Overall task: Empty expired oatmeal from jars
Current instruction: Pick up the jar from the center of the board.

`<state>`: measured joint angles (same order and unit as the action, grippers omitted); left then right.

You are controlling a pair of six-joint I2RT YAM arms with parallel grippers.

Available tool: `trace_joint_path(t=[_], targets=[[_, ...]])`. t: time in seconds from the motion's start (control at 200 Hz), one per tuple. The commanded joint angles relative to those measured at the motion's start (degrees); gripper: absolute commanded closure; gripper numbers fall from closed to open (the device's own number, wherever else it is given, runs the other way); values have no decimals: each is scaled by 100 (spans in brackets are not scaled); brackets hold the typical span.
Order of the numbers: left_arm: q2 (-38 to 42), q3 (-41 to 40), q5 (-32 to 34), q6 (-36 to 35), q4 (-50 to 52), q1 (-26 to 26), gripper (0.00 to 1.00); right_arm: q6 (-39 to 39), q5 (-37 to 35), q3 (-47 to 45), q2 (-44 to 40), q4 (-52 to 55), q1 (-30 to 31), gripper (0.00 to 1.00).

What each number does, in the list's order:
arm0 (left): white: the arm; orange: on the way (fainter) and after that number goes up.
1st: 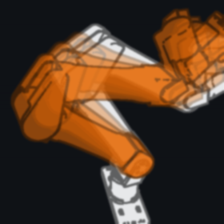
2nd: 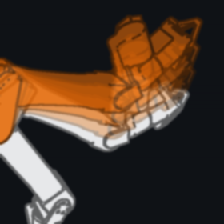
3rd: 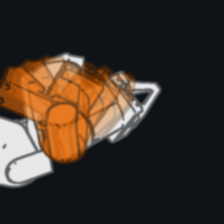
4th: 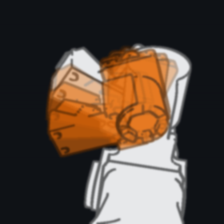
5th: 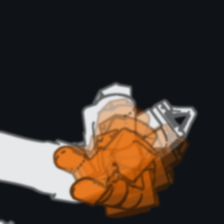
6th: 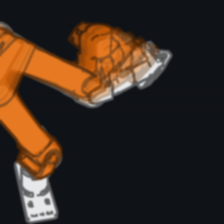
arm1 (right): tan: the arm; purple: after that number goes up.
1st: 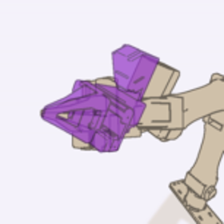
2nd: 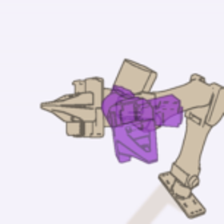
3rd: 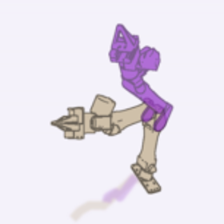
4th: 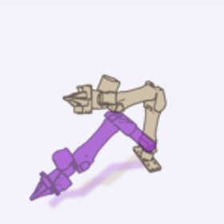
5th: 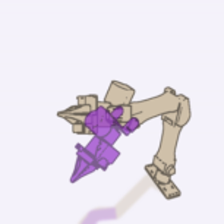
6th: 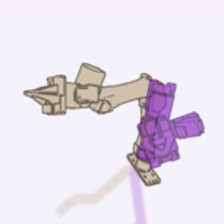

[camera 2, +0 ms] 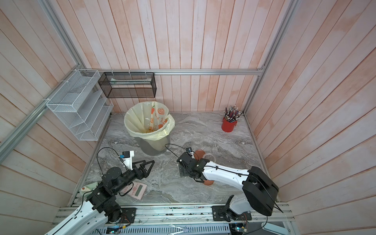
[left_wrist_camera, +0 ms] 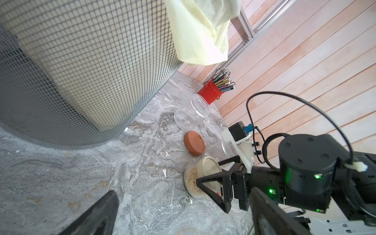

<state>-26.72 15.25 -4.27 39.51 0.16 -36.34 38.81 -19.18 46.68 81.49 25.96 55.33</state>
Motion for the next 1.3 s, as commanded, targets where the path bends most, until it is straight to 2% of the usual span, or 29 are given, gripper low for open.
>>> trace_joint_path(t=[0.0, 0.49, 0.695, 1.03, 1.295], targets=[[44, -92, -91, -176, -148, -23, 0, -40, 90, -64, 83, -118, -48, 3], [-14, -82, -126, -207, -200, -18, 0, -31, 105, -31, 255, -168, -46, 8], [-4, -108, -126, -226, -218, -23, 0, -14, 71, -48, 205, -191, -66, 16], [119, -131, -352, -479, -568, -23, 0, 57, 73, -42, -258, -212, -97, 41], [-362, 53, -715, -923, -1109, -29, 0, -40, 536, 283, -1006, 141, -309, 47]])
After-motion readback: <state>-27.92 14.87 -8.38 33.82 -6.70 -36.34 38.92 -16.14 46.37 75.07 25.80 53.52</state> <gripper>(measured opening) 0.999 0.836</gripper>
